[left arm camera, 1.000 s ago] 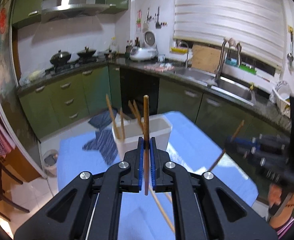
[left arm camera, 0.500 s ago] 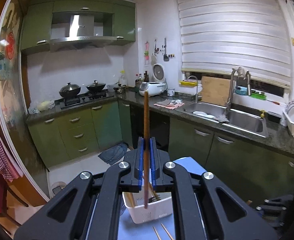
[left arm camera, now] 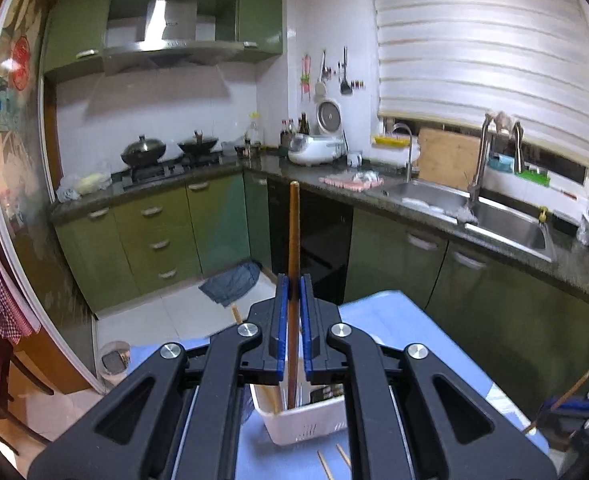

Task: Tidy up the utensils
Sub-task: 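Carry both upright chopsticks over the white caddy with both tools, then drop the chopsticks into the caddy and open both tools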

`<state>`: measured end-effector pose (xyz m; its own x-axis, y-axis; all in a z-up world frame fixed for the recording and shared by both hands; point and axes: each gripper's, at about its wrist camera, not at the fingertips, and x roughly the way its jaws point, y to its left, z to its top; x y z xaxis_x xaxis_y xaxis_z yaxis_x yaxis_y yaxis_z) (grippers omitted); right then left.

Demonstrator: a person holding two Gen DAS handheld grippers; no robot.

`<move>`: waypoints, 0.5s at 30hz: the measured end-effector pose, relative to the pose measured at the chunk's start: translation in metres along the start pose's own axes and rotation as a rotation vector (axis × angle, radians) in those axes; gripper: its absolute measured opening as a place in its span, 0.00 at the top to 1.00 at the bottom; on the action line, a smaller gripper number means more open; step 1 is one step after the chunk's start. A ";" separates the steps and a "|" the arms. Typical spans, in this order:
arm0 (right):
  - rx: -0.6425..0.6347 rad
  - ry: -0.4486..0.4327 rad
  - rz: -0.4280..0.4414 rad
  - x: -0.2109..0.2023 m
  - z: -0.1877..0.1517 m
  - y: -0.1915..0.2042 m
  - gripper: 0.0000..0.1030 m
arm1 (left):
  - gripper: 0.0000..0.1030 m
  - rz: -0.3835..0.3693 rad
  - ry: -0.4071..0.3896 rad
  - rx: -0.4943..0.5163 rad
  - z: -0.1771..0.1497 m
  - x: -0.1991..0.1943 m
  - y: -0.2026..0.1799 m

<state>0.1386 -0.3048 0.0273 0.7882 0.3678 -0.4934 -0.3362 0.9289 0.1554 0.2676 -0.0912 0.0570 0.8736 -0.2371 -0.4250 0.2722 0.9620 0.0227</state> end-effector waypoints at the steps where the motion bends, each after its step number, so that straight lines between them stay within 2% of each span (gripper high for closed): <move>1: -0.003 -0.005 0.001 0.000 0.003 0.000 0.94 | 0.93 0.000 0.014 0.004 -0.003 0.002 0.000; 2: -0.007 -0.011 0.003 -0.001 0.009 0.002 0.94 | 0.90 0.003 0.022 0.005 -0.006 0.002 0.001; 4: -0.004 -0.027 0.018 -0.002 0.024 0.002 0.94 | 0.64 -0.003 0.028 0.000 -0.012 -0.002 0.002; 8: 0.009 -0.090 0.010 -0.003 0.059 0.001 0.94 | 0.61 -0.002 0.011 0.013 -0.019 -0.020 0.004; 12: 0.039 -0.171 0.012 -0.002 0.093 -0.002 0.94 | 0.61 -0.020 0.026 0.006 -0.027 -0.040 0.008; 15: 0.074 -0.210 0.009 0.012 0.119 -0.008 0.94 | 0.57 -0.025 0.038 0.008 -0.035 -0.051 0.009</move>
<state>0.2124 -0.3029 0.1220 0.8780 0.3696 -0.3041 -0.3109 0.9235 0.2248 0.2112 -0.0656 0.0478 0.8506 -0.2556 -0.4596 0.2970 0.9547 0.0187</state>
